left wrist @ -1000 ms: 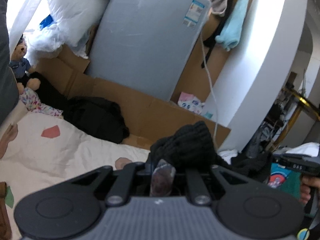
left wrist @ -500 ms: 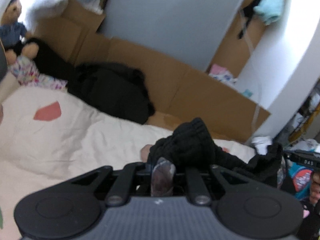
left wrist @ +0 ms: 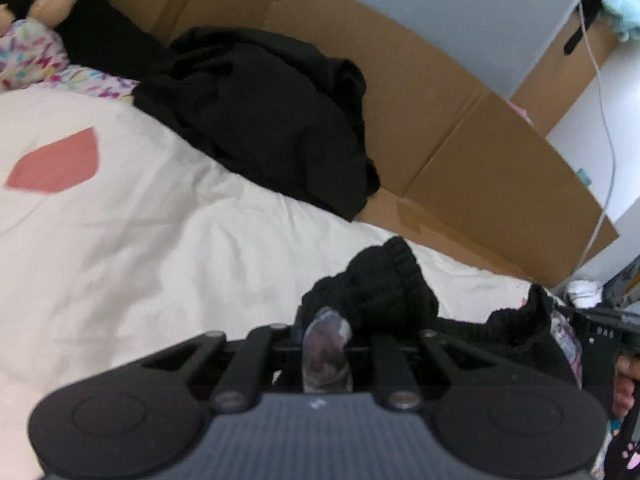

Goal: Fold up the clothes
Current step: 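Lower the garment flat onto the bed and open both tools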

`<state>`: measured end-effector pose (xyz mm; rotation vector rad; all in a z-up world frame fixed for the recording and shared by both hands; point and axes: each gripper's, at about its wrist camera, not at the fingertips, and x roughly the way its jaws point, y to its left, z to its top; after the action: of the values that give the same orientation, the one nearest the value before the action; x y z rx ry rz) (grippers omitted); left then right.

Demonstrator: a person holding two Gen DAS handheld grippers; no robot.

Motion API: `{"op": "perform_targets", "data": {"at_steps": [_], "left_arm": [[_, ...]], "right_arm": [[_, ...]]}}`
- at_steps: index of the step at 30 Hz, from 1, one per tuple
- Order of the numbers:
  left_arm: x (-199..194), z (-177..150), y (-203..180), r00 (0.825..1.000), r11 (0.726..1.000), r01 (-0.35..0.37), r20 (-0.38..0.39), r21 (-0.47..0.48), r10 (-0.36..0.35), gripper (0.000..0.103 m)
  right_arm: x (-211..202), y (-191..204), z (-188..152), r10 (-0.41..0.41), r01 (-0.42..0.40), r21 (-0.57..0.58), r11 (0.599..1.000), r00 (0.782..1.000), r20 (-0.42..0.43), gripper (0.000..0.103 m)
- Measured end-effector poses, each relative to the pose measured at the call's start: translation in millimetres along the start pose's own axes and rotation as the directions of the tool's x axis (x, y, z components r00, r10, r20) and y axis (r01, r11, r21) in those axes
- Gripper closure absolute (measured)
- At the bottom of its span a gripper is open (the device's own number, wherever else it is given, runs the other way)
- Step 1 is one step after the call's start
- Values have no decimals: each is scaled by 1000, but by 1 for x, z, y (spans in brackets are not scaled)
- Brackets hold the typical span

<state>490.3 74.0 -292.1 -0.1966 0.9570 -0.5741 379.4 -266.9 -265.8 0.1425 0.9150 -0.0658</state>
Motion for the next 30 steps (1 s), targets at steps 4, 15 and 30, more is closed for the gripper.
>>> {"op": "perform_targets", "data": {"at_steps": [4, 15, 30], "left_arm": [[23, 15, 1, 1000, 1000, -5, -10, 22, 5, 93], [87, 43, -2, 993, 995, -90, -72, 48, 93, 87], [19, -1, -1, 984, 985, -170, -50, -30, 168, 31]], "right_arm": [[20, -9, 16, -20, 20, -11, 1000, 1000, -11, 99], [88, -22, 48, -97, 91, -67, 994, 991, -91, 98], [50, -30, 11, -148, 149, 21, 989, 987, -64, 53]]}}
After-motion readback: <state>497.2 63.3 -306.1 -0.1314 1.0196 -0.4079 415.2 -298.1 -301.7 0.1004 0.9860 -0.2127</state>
